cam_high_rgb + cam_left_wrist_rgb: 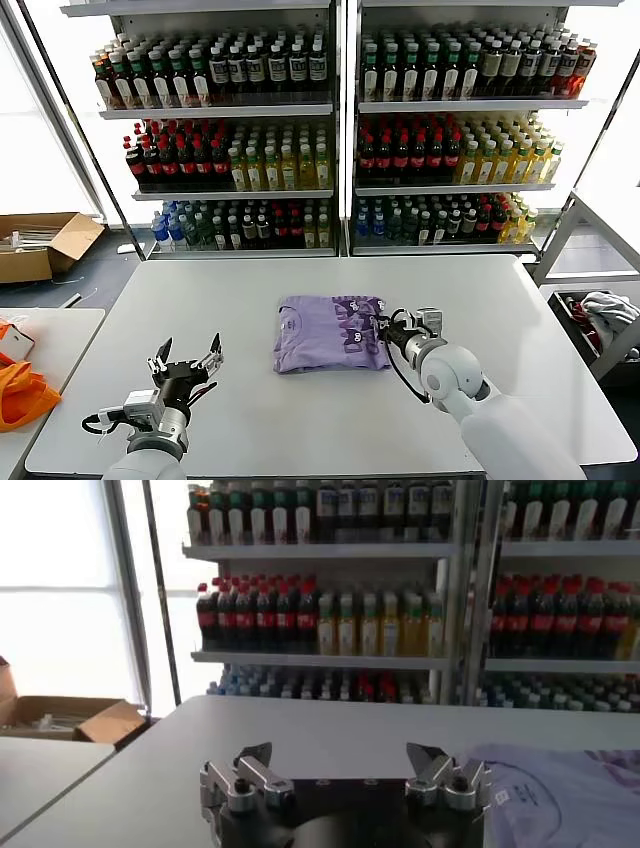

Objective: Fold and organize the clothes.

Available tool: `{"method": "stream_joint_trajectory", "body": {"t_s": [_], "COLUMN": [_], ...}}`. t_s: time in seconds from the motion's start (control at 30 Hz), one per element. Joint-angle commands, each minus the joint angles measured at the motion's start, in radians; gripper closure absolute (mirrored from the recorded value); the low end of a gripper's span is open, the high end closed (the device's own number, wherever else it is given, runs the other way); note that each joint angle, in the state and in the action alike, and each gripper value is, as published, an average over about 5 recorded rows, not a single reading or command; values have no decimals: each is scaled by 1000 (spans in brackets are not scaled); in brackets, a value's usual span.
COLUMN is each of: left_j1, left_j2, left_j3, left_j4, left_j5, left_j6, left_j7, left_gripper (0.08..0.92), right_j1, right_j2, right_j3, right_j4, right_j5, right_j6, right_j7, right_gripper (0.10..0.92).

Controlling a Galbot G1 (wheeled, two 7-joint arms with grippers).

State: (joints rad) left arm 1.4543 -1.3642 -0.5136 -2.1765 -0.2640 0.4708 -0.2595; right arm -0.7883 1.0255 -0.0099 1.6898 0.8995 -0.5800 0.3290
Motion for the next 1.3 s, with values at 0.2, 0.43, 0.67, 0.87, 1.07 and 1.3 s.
{"method": "stream_joint_trajectory", "body": {"t_s": [0.2, 0.43, 0.67, 0.87, 1.07, 1.3], "left_j1": [10, 7, 19, 25, 36, 47], "left_j2": [-17, -25, -32, -46, -56, -61], "left_j3": [21, 34, 56, 60, 66, 71], "left_j4": [7, 3, 9, 11, 13, 14], "left_j5": [15, 17, 27, 30, 41, 52], "left_j6": [-1, -4, -6, -13, -16, -18], "left_j7": [3, 5, 6, 8, 11, 19], "left_gripper": [177, 177, 177, 177, 177, 177], "right_j1": [-143, -274, -319, -297, -293, -313], "right_j2": [-82, -78, -62, -64, -14, -10], "right_j3": [177, 154, 145, 125, 123, 119], "right_j4": [222, 348, 344, 307, 322, 289], "right_j5": [-389, -283, -27, 56, 56, 87], "right_j6": [7, 2, -1, 0, 1, 2], "right_j7": [-118, -77, -24, -33, -42, 7], "right_gripper": [721, 521, 322, 210, 203, 203]}}
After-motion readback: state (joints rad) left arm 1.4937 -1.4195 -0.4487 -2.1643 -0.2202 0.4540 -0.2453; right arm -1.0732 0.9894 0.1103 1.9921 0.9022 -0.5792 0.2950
